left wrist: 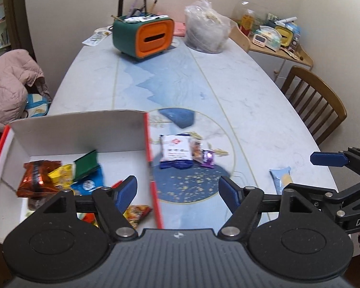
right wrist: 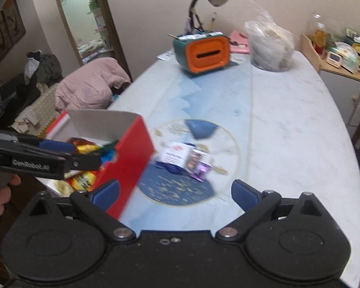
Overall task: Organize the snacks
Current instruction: 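Move both tools back from the box toward the remaining snacks, then grasp the blue biscuit packet with the right gripper while the left grasps the purple candy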
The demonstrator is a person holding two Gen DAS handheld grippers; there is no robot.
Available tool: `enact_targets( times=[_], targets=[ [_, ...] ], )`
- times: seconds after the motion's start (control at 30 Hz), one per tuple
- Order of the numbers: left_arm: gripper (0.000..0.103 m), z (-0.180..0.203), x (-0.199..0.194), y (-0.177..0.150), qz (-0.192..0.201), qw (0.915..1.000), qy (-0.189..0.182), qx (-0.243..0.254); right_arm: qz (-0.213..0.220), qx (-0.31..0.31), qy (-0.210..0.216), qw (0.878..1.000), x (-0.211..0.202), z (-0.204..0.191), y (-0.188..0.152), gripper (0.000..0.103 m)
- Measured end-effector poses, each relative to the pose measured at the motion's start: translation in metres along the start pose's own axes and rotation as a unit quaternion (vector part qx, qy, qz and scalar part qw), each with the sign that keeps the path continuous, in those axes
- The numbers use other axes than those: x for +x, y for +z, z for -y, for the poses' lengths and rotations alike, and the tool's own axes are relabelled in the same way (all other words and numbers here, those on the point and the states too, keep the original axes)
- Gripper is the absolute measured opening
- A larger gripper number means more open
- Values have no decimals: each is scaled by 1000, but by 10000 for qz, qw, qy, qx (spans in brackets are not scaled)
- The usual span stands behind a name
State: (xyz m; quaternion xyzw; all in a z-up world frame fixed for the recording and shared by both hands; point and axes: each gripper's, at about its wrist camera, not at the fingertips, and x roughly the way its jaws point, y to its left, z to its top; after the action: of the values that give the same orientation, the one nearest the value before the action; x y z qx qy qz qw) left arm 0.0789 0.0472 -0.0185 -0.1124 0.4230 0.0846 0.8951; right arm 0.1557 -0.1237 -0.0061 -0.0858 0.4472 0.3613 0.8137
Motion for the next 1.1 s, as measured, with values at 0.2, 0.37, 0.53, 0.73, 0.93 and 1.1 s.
enact_targets(
  times=[0.2,0.37,0.53,0.73,0.93,1.1],
  targets=[
    [74,37,19,-1,19,9999,67,110,-148,-64,-229,9996,-6,39,-18,100],
    [74,68,37,-2,64,9998,121,118,-320,-35,-396,9987,-4,72,-34,100],
    [74,92,58,-3,180,9994,278,125,-497,163,-528,9972,4,105,-48,100],
    [74,106,90,-5,191,9982,538,178,-752,295,-643,9947,25,129,-64,96],
    [74,107,117,-7,110,9970,760,77,-975,167,-762,9922,54,130,-76,83],
    [74,108,131,-7,98,9963,855,79,-983,80,-872,9913,71,123,-77,74]
  ],
)
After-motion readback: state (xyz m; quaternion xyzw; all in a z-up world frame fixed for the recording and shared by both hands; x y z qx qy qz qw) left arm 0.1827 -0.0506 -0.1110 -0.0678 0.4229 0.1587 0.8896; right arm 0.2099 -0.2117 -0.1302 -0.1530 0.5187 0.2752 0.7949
